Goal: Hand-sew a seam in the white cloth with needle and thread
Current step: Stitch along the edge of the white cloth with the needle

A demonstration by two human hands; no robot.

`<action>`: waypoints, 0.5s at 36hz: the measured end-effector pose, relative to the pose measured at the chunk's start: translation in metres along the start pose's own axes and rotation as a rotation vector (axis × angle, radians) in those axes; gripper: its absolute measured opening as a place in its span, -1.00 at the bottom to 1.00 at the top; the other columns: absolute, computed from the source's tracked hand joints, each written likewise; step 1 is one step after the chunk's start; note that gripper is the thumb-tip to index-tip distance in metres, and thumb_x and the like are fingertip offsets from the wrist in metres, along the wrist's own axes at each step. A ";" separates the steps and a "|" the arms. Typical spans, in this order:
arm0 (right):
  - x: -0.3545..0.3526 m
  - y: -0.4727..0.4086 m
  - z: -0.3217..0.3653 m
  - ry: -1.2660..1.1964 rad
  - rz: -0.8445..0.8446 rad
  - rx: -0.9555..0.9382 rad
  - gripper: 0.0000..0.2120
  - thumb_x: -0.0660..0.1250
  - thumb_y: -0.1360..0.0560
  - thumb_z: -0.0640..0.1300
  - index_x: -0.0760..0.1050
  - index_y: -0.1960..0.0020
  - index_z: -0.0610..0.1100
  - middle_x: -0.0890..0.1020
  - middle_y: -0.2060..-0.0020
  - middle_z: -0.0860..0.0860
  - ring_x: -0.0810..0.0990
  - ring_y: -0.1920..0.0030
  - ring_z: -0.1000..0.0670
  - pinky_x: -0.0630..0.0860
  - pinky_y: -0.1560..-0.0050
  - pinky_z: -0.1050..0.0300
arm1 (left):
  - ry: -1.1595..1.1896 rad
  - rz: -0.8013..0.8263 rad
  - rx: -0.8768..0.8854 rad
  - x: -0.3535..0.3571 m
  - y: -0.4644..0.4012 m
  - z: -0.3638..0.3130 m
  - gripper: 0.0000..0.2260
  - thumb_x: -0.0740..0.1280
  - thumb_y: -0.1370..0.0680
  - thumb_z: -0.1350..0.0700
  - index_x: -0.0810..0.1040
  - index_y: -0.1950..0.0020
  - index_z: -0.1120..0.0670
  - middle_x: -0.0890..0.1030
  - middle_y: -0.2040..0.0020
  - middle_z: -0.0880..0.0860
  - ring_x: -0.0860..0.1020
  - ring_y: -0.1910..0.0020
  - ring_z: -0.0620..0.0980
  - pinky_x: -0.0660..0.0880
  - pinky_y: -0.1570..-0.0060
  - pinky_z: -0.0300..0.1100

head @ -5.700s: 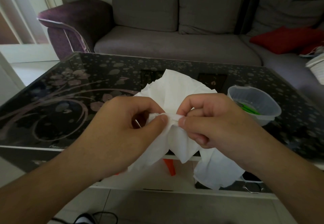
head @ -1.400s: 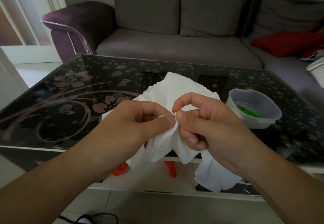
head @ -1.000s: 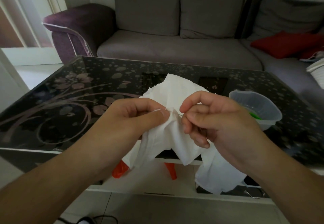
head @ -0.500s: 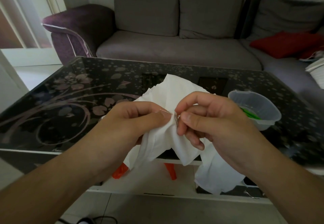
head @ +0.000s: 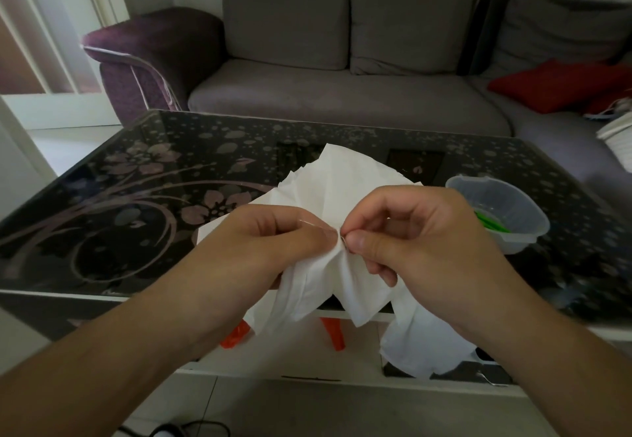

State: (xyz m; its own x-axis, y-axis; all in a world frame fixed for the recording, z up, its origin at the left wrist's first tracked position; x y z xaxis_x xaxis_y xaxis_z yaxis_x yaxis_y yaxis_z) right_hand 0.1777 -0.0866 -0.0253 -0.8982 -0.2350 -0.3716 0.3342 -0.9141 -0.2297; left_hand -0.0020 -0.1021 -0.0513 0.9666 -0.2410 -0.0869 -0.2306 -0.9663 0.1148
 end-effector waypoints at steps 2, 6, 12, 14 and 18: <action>0.001 0.000 0.000 0.040 0.002 -0.008 -0.82 0.49 -0.48 -0.33 0.70 0.18 -0.07 0.67 0.36 0.04 0.61 0.37 0.07 0.50 0.30 0.32 | -0.009 -0.002 -0.022 0.000 -0.001 0.002 -0.83 0.38 -0.58 0.06 0.78 0.04 0.06 0.75 0.03 0.08 0.72 0.03 0.04 0.61 -0.01 -0.10; 0.002 0.001 -0.001 0.191 -0.015 -0.003 -0.83 0.49 -0.50 -0.20 0.70 0.11 0.09 0.70 0.20 0.20 0.67 0.08 0.15 0.61 0.09 0.25 | -0.025 -0.016 -0.045 -0.001 -0.001 0.005 -0.81 0.38 -0.56 0.02 0.78 0.04 0.04 0.75 0.03 0.07 0.72 0.02 0.05 0.60 -0.03 -0.09; 0.003 0.000 0.006 0.265 -0.010 -0.065 -0.78 0.46 -0.55 -0.14 0.65 -0.07 0.18 0.67 -0.06 0.30 0.56 -0.22 0.20 0.51 -0.24 0.17 | -0.035 -0.022 -0.045 0.003 -0.001 0.001 -0.81 0.38 -0.59 0.04 0.78 0.03 0.04 0.75 0.07 0.05 0.71 0.09 -0.02 0.59 0.05 -0.19; 0.009 0.000 0.008 0.251 0.019 -0.090 -0.81 0.47 -0.54 -0.14 0.67 -0.05 0.15 0.69 -0.03 0.24 0.59 -0.21 0.14 0.52 -0.24 0.08 | -0.028 -0.006 -0.043 0.003 -0.001 0.001 -0.82 0.39 -0.58 0.05 0.78 0.03 0.07 0.74 0.07 0.10 0.70 0.10 0.00 0.59 0.05 -0.19; 0.011 0.001 0.007 0.222 -0.031 -0.104 -0.84 0.51 -0.50 -0.18 0.69 0.10 0.09 0.71 0.13 0.19 0.64 -0.06 0.10 0.57 -0.16 0.04 | -0.046 -0.005 -0.048 0.002 -0.001 0.003 -0.82 0.38 -0.58 0.06 0.77 0.04 0.07 0.74 0.08 0.10 0.70 0.09 0.02 0.59 0.05 -0.15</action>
State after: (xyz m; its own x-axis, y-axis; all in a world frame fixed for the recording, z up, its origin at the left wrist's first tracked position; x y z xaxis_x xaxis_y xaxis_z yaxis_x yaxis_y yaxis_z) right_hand 0.1666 -0.0926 -0.0237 -0.8273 -0.1184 -0.5492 0.3455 -0.8780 -0.3312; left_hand 0.0002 -0.1018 -0.0546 0.9614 -0.2411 -0.1325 -0.2190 -0.9622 0.1616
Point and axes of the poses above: each hand's wrist, its own y-axis away from the middle knuckle, its own x-axis out of the palm, z = x × y, the point moved 4 cm from there along -y, towards the middle knuckle
